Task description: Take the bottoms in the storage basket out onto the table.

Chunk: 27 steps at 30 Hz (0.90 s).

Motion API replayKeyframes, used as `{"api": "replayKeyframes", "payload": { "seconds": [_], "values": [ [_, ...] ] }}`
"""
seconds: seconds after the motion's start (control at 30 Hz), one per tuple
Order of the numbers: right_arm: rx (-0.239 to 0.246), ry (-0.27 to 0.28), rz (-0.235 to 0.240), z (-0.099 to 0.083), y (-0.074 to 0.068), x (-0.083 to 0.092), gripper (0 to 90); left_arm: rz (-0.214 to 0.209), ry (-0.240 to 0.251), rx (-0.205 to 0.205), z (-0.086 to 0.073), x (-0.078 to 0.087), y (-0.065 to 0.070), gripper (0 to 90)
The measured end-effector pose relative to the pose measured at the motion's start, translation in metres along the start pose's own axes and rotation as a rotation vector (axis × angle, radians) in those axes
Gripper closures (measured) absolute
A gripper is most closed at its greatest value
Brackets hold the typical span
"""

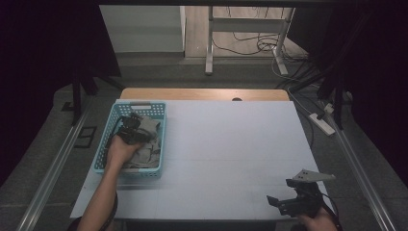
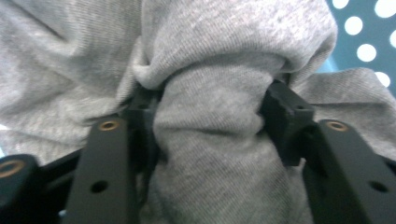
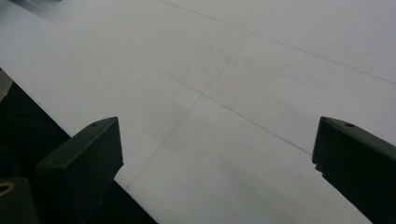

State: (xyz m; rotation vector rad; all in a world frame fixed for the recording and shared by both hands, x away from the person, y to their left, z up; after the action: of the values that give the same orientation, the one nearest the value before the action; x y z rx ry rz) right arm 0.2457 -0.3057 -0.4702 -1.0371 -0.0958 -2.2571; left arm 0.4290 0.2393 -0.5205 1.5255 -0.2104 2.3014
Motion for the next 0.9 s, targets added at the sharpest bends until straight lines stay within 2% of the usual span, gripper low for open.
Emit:
{"api": "replayKeyframes", "payload": {
  "seconds": [0.2, 0.33, 0.43, 0.57, 0.67, 0.8, 0.9],
  "values": [
    [0.003, -0.001, 0.002, 0.0, 0.0, 0.0, 2.2, -0.03, -0.007, 0.02, 0.0, 0.003, -0.003, 54.6],
    [0.0, 0.006, 0.005, 0.0, 0.0, 0.0, 2.2, -0.037, 0.007, 0.026, -0.001, 0.004, -0.003, 55.6],
    [-0.001, 0.005, 0.008, 0.0, 0.0, 0.001, 2.2, -0.064, 0.017, 0.045, 0.001, 0.008, -0.005, 57.6],
    [0.001, 0.008, 0.01, 0.0, 0.0, 0.001, 2.2, -0.105, 0.071, 0.057, 0.001, 0.015, -0.008, 58.3],
    [0.0, 0.01, 0.011, 0.0, 0.0, 0.001, 2.2, -0.161, 0.135, 0.065, 0.001, 0.024, -0.01, 58.4],
    [0.004, 0.014, 0.011, 0.0, 0.0, 0.002, 2.2, -0.174, 0.214, 0.048, 0.001, 0.036, -0.009, 58.3],
    [0.002, 0.016, 0.011, 0.0, 0.0, 0.002, 2.2, -0.177, 0.251, 0.035, 0.001, 0.043, -0.008, 58.3]
  ]
}}
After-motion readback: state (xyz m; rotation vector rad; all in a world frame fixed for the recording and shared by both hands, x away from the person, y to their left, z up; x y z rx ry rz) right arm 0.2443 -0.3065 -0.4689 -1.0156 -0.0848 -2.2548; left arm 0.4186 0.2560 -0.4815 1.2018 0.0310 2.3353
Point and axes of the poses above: each handheld gripper's, and its own axes: x roughly backward along the jaws, z roughly out of its top, y roughly to its right, the point moved 1 cm from there along -x, roughly forward along the jaws, and after that the axes turned 5 degrees about -x, right-handed, at the moved point
